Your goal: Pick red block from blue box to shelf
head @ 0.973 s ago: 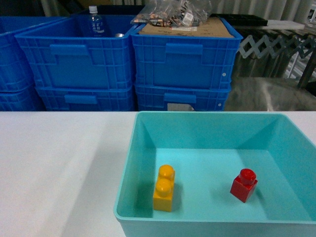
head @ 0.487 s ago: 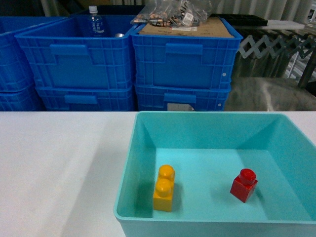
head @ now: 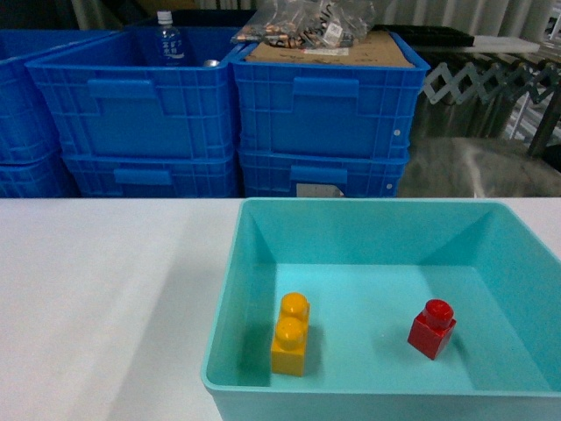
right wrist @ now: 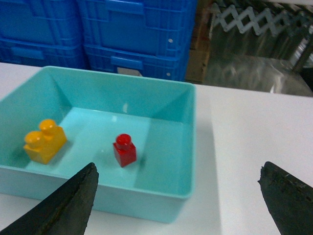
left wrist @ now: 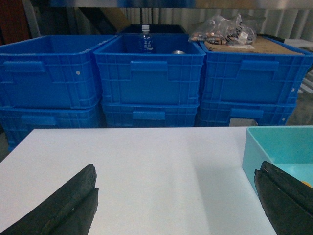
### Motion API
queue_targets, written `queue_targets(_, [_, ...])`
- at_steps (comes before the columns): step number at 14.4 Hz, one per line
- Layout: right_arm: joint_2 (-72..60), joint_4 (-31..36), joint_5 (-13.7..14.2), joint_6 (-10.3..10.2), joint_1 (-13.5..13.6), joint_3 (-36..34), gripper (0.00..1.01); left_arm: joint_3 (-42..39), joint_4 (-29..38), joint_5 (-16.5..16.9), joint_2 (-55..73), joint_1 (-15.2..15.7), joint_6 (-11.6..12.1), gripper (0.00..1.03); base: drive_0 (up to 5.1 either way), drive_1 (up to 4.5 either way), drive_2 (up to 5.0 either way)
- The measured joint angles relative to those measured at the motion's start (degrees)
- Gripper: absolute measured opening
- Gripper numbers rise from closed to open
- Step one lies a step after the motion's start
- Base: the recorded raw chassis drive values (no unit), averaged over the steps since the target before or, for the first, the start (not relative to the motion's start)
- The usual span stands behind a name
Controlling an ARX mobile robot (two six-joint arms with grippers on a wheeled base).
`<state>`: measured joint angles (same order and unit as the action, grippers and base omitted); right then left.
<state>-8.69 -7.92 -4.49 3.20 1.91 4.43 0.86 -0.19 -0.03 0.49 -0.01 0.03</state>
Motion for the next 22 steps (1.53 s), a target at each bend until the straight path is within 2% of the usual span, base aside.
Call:
queue_targets(1, [-4.70,2.84,0.63,0.50,3.87,1.73,0.98,0.00,-0.02,0.00,0.00,0.00,0.00,0.98,0.0,0.00,0.0])
queue_targets(2, [-10.05,5.64,1.70,0.17,7.37,4.79,0.98,0.00,-0.04,0.00,0.00,0.00,-0.02,0.98,0.0,0.00,0.0])
queue_targets(5, [-32.02,11.34,3.85,-2.56,16.83,13.84,0.98,0.00,-0.02,0.00,0.00,0.00,0.00,0.98,0.0,0.00,0.0])
queue_targets(7, [-46.27,11.65,5.68,-4.02,21.73,20.83,0.98,0.00,-0.02,-0.02,0.00,0.00,0.00,0.98,0.0,0.00,0.0])
queue_targets(9, [-59.58,12.26,6.67,-5.38,24.48,27.65,0.98,0.00,-0.02,0.00,0.00,0.00,0.00,0.98,0.0,0.00,0.0])
queue_targets(10, [-65.96,11.63,6.97,-5.84,24.79,30.86,0.98,0.00,-0.02,0.00,0.00,0.00,-0.02,0.98,0.0,0.00,0.0])
queue_targets(12, [-78.58,9.57,9.46,-7.26,25.03,37.05,0.98,0.00,-0.02,-0.02,0.00,0.00,0.00,0.98,0.0,0.00,0.0])
queue_targets(17, [-94.31,7.85,15.54,-7.52,22.69,45.72,0.98,0.00,-0.02,0.00,0.00,0.00,0.00,0.98,0.0,0.00,0.0])
queue_targets(22, [-101.46,8.33,15.82,-8.94,20.13,49.64,0.98,0.00,-0.02,0.00,0.00,0.00,0.00,0.98,0.0,0.00,0.0])
